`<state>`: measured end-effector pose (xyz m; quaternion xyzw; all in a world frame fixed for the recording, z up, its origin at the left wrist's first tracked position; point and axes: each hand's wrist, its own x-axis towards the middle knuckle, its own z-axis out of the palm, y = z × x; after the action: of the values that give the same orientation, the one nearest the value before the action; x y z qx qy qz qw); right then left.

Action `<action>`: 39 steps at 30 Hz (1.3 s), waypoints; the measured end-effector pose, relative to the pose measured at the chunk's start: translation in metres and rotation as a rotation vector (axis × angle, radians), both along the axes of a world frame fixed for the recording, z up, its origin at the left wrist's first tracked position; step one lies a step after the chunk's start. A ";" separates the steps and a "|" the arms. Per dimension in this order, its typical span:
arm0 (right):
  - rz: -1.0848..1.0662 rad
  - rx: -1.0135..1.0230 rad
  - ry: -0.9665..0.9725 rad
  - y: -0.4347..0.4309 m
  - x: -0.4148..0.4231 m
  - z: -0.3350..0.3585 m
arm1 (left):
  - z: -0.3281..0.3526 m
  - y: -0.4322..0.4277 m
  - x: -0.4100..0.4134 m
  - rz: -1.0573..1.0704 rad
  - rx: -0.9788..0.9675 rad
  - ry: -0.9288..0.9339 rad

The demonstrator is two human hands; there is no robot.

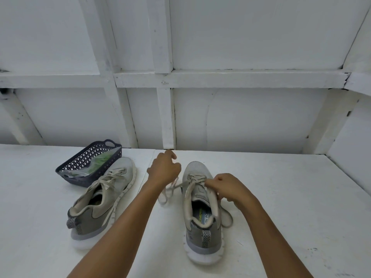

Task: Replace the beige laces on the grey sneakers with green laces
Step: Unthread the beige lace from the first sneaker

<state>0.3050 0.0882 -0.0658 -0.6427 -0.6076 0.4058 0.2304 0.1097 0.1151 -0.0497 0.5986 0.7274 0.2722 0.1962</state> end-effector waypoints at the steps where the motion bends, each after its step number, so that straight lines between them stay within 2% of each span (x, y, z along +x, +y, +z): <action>1: 0.000 0.022 -0.008 0.000 -0.002 0.001 | -0.003 -0.001 -0.001 -0.042 -0.002 0.026; 4: 0.009 0.044 -0.061 0.002 -0.006 0.006 | -0.002 -0.011 0.008 -0.275 -0.065 0.078; 6: 0.024 0.046 -0.114 0.003 -0.007 0.011 | 0.000 -0.016 0.014 -0.340 -0.123 0.148; 9: 0.029 0.089 -0.159 0.001 -0.008 0.016 | -0.001 -0.017 0.017 -0.297 -0.101 0.200; 13: -0.065 0.158 -0.109 0.001 0.003 0.010 | 0.003 -0.016 0.007 -0.233 -0.117 0.263; 18: -0.145 0.111 0.031 0.002 0.024 -0.001 | -0.006 -0.021 -0.012 -0.176 -0.176 0.158; 22: -0.102 0.107 0.018 0.002 0.022 -0.001 | -0.005 -0.024 -0.011 -0.185 -0.152 0.079; 28: 0.073 0.176 -0.089 0.006 0.009 0.016 | -0.001 -0.029 -0.011 -0.237 -0.116 0.000; 31: 0.167 0.265 -0.202 0.012 -0.008 0.025 | 0.000 -0.028 -0.009 -0.248 -0.131 -0.032; 34: 0.283 0.272 -0.356 0.020 -0.029 0.028 | 0.003 -0.027 -0.008 -0.260 -0.127 -0.038; 37: 0.308 0.244 -0.538 0.026 -0.046 0.020 | 0.004 -0.025 -0.009 -0.280 -0.126 -0.040; 39: 0.282 0.238 -0.560 0.028 -0.051 0.013 | 0.004 -0.024 -0.011 -0.289 -0.139 -0.051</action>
<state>0.2544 0.1163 -0.0525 -0.6075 -0.7733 0.1676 0.0694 0.0991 0.0911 -0.0459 0.6750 0.6456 0.2050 0.2927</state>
